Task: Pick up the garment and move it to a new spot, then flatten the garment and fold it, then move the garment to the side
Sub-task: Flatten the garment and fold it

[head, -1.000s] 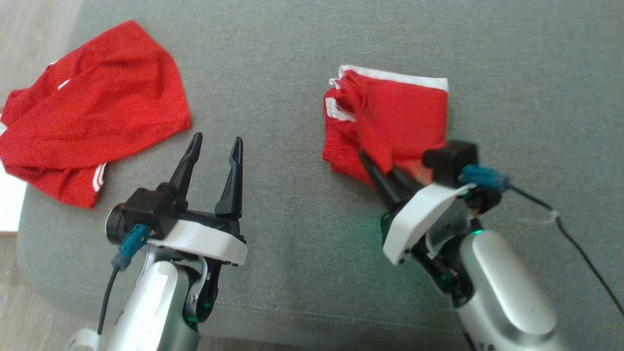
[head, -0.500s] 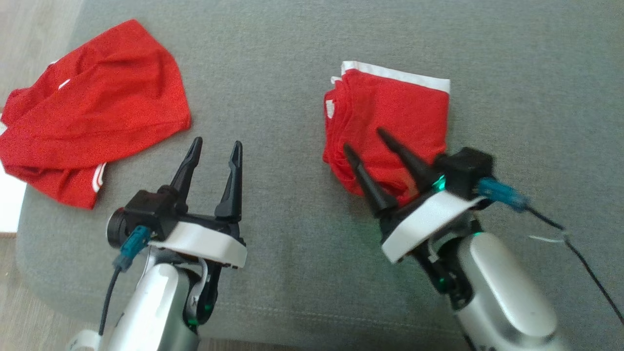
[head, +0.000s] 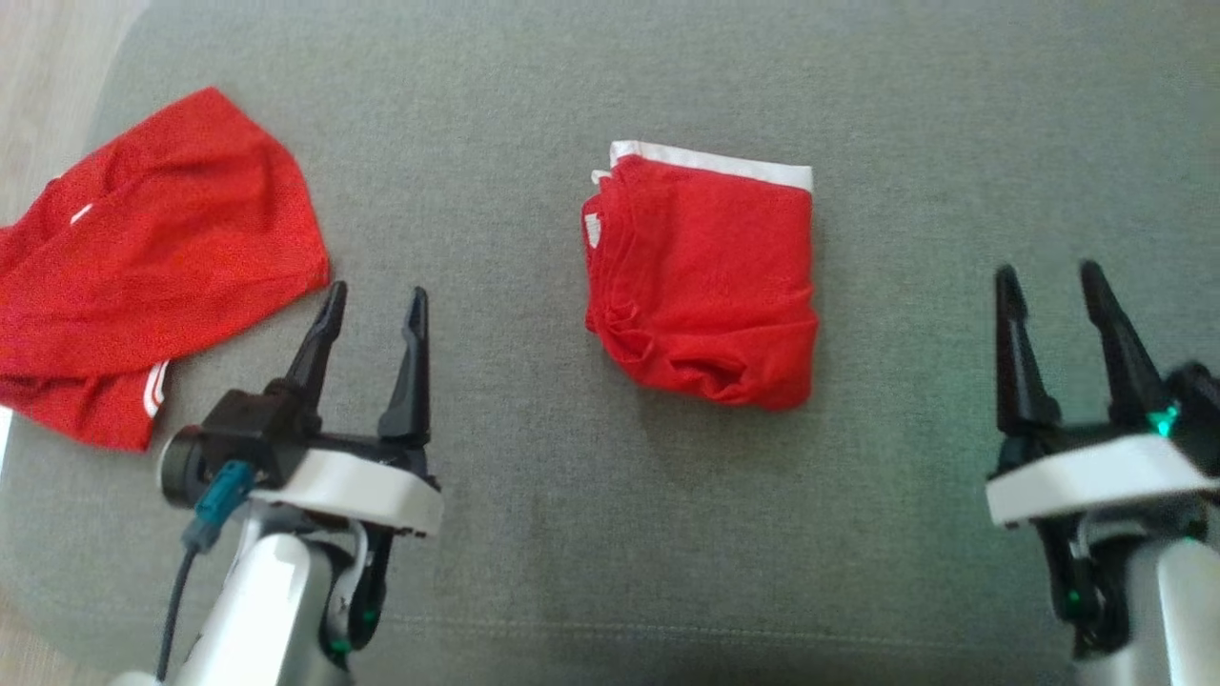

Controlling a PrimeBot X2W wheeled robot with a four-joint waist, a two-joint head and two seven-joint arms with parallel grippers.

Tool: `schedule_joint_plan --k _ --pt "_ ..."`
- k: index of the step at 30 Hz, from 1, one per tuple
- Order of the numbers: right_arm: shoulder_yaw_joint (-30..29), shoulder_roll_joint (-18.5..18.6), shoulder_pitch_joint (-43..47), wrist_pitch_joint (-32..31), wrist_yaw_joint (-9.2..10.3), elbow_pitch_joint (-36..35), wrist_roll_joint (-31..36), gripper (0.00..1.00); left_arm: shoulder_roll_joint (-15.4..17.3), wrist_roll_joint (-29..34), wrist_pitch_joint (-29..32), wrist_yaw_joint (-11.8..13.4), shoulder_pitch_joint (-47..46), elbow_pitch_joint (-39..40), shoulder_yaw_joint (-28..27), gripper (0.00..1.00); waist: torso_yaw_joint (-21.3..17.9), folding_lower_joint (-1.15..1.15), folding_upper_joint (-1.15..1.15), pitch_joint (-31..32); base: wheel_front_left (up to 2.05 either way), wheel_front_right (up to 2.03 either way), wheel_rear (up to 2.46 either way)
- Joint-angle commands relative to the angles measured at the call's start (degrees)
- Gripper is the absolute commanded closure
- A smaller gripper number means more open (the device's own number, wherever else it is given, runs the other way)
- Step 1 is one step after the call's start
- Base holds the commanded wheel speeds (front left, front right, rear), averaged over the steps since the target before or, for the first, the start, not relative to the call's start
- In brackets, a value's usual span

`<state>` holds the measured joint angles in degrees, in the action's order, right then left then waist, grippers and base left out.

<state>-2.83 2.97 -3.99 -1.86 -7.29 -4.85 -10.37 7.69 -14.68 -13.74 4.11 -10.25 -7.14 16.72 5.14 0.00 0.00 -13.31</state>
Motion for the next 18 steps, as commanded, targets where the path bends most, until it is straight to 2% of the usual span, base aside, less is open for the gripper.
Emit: schedule_joint_plan --k 1,18 --pt "0.8 -0.1 0.2 -0.2 -0.2 -2.6 0.3 0.0 1.6 0.3 0.1 0.5 0.0 2.3 -2.5 0.0 -0.7 0.0 0.0 0.9 0.0 0.0 0.0" --pt "0.0 -0.1 9.5 -3.3 -0.2 -4.8 -0.9 0.0 4.3 0.8 2.8 2.5 7.3 6.2 -2.1 0.0 -1.9 0.0 0.0 9.0 0.0 0.0 0.0"
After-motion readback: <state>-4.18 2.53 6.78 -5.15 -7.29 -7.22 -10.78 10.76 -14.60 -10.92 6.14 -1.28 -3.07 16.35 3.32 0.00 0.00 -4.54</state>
